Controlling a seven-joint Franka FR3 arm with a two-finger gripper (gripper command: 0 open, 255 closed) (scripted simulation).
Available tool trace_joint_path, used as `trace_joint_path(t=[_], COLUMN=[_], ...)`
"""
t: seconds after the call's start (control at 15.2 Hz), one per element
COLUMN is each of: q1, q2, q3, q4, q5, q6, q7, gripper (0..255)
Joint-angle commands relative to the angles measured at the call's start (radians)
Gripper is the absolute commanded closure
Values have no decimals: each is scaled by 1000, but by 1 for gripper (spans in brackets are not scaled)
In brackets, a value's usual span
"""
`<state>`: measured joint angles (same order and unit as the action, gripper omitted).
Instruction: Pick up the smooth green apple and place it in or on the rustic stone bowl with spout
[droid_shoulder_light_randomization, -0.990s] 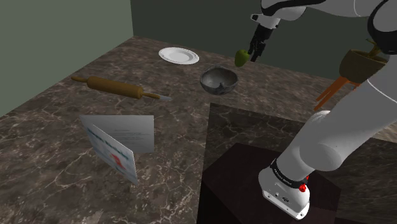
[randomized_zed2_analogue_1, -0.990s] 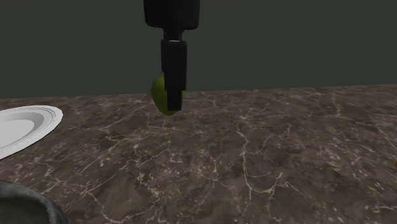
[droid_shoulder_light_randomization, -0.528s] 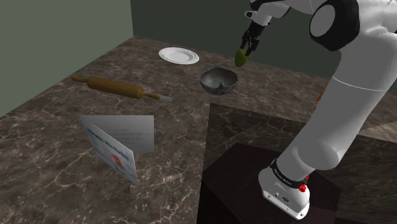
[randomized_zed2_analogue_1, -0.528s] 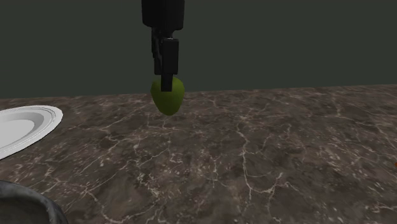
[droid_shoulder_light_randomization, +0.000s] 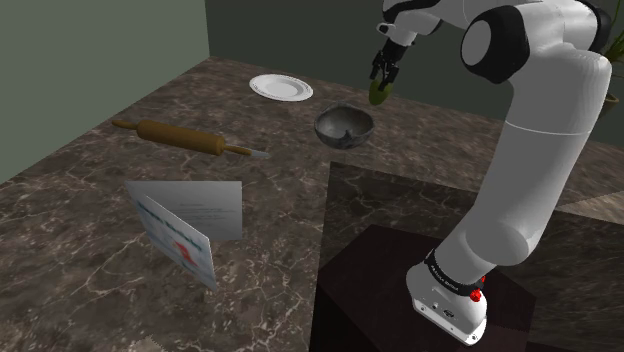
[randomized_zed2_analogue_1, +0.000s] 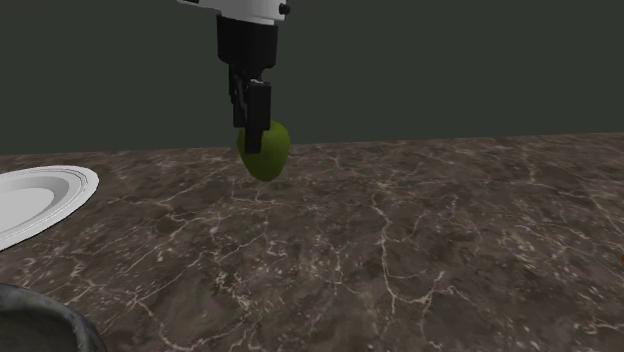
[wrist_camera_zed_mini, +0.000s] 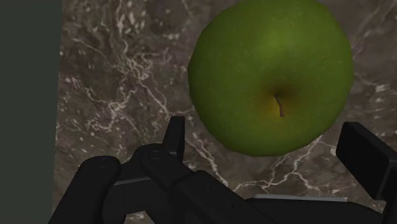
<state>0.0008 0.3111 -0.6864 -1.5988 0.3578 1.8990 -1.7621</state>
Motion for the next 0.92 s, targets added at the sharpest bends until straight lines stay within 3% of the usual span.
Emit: trace_joint_path(t=[0.0,0.53,0.59,0.86], q1=[2,2,2,2], q2=[8,8,8,8], q3=[4,4,4,4], q4=[-25,-25,-25,-24], q5=[8,8,8,8], q6=[31,31,31,30], q7=[-7,-7,-7,-6], gripper=[0,0,255,255])
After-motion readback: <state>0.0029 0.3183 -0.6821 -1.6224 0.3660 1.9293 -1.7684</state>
